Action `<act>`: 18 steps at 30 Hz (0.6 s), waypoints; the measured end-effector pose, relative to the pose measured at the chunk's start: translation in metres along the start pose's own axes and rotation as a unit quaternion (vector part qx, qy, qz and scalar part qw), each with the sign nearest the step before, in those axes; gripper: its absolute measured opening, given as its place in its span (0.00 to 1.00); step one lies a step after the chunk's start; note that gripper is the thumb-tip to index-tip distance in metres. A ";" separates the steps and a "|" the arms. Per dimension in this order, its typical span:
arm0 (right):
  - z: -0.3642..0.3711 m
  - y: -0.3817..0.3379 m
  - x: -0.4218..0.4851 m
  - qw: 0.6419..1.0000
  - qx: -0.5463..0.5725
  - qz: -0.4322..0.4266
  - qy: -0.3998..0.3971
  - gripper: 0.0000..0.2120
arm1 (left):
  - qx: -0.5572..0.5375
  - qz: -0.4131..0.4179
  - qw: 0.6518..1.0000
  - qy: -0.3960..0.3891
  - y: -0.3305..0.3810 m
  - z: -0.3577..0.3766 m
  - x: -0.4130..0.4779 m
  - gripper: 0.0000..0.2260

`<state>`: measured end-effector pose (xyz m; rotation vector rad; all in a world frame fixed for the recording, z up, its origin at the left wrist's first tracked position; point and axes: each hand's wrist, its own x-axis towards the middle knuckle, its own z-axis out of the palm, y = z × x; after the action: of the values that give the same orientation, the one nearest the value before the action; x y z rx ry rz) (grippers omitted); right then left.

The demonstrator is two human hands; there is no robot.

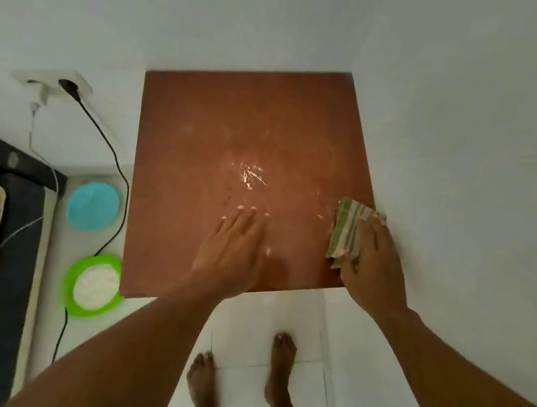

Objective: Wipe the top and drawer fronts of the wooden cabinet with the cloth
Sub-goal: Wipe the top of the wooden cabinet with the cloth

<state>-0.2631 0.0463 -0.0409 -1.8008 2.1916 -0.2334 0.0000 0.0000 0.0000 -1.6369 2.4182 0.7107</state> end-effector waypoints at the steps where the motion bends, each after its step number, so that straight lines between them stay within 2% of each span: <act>1: 0.010 0.007 0.006 0.999 -0.017 -0.024 0.024 0.34 | 0.017 0.010 1.000 0.010 0.000 0.009 0.006 0.27; 4: 0.028 0.018 0.021 0.998 -0.052 -0.032 0.020 0.35 | 0.050 0.032 0.996 0.060 -0.002 0.028 0.023 0.26; 7: 0.046 0.021 0.026 0.997 -0.061 -0.042 0.017 0.36 | 0.070 0.051 0.994 0.064 -0.004 0.045 0.038 0.27; 10: 0.059 0.023 0.025 0.995 -0.053 -0.052 0.068 0.31 | 0.075 0.043 0.994 0.066 -0.008 0.053 0.049 0.27; 14: 0.063 0.019 0.027 0.989 0.075 -0.041 0.119 0.25 | 0.069 0.049 0.992 0.092 -0.015 0.056 0.055 0.25; 18: 0.037 -0.008 0.077 0.964 0.218 -0.022 0.153 0.25 | 0.066 0.078 0.989 0.108 -0.026 0.056 0.059 0.24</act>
<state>-0.2575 -0.0285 -0.0829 -1.6433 2.0724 -0.9803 -0.0085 -0.0324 -0.0790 -1.5607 2.7022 0.3999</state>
